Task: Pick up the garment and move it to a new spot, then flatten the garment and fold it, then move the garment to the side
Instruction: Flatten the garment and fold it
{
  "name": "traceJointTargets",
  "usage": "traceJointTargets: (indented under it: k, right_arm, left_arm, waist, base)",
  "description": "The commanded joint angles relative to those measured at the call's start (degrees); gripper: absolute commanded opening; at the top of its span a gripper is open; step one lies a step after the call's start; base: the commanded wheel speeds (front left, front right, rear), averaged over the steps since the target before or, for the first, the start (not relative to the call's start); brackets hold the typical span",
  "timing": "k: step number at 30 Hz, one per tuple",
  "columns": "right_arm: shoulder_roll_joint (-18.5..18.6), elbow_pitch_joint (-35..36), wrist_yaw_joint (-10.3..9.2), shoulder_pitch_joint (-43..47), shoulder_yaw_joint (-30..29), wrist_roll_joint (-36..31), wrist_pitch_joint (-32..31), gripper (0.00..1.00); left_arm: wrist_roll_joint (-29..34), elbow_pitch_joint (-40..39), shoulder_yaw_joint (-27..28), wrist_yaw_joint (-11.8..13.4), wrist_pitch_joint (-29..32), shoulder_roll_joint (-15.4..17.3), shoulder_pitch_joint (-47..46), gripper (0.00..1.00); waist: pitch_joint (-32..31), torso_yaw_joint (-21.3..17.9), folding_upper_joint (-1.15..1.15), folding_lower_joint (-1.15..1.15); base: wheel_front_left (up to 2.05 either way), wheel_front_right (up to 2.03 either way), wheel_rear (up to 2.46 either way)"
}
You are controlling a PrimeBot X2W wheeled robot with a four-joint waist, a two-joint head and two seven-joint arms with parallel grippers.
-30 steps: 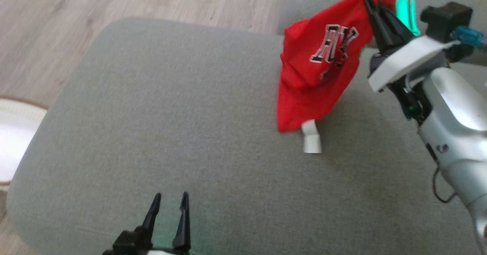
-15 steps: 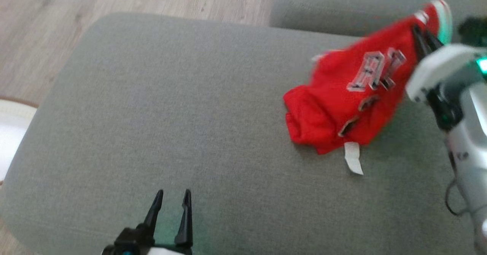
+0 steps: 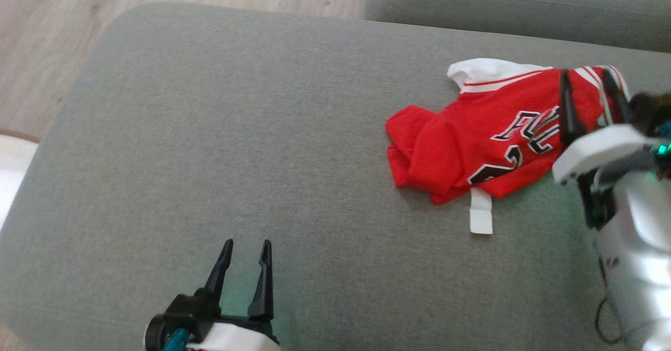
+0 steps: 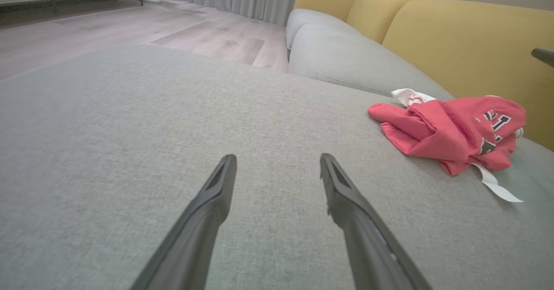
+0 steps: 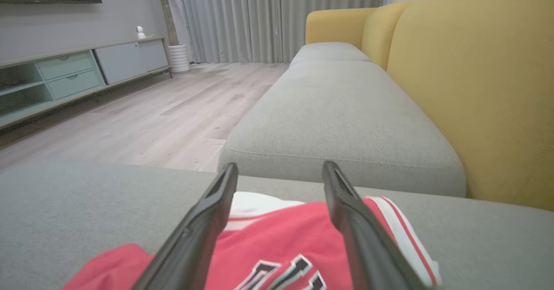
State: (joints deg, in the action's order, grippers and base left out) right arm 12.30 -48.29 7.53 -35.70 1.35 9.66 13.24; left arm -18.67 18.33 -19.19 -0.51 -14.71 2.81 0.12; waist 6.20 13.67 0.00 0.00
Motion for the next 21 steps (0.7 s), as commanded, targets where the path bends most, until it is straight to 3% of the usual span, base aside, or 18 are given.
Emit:
traceJointTargets:
  k: [1,6,13,21]
  right_arm:
    - [-0.9,3.6,-0.04,1.7,1.2,-0.6,1.2,1.0]
    - [-3.4,10.4,-0.04,10.0,0.2,-0.4,1.7,1.0]
    - [-5.9,16.9,-0.04,18.3,0.6,-0.1,1.7,1.0]
    - [-7.2,21.7,-0.04,20.3,2.5,0.5,1.7,1.0]
  left_arm:
    - [0.1,-2.0,0.8,0.1,-0.3,0.1,-2.7,1.0]
    - [0.1,-2.8,-1.1,-0.2,-0.3,0.1,-4.9,1.0]
    - [0.8,-2.9,-5.2,-2.5,-0.3,0.1,-10.7,1.0]
    - [0.2,6.3,-9.2,-4.8,-0.3,0.1,-19.7,1.0]
  waist:
    - [-0.1,-1.6,0.0,0.0]
    - [0.2,-4.8,0.0,0.0]
    - [1.5,-9.8,0.0,0.0]
    - [4.7,-17.5,0.0,0.0]
  base:
    - [0.0,0.0,0.0]
    - [0.0,0.0,0.0]
    - [0.0,0.0,0.0]
    - [0.0,0.0,0.0]
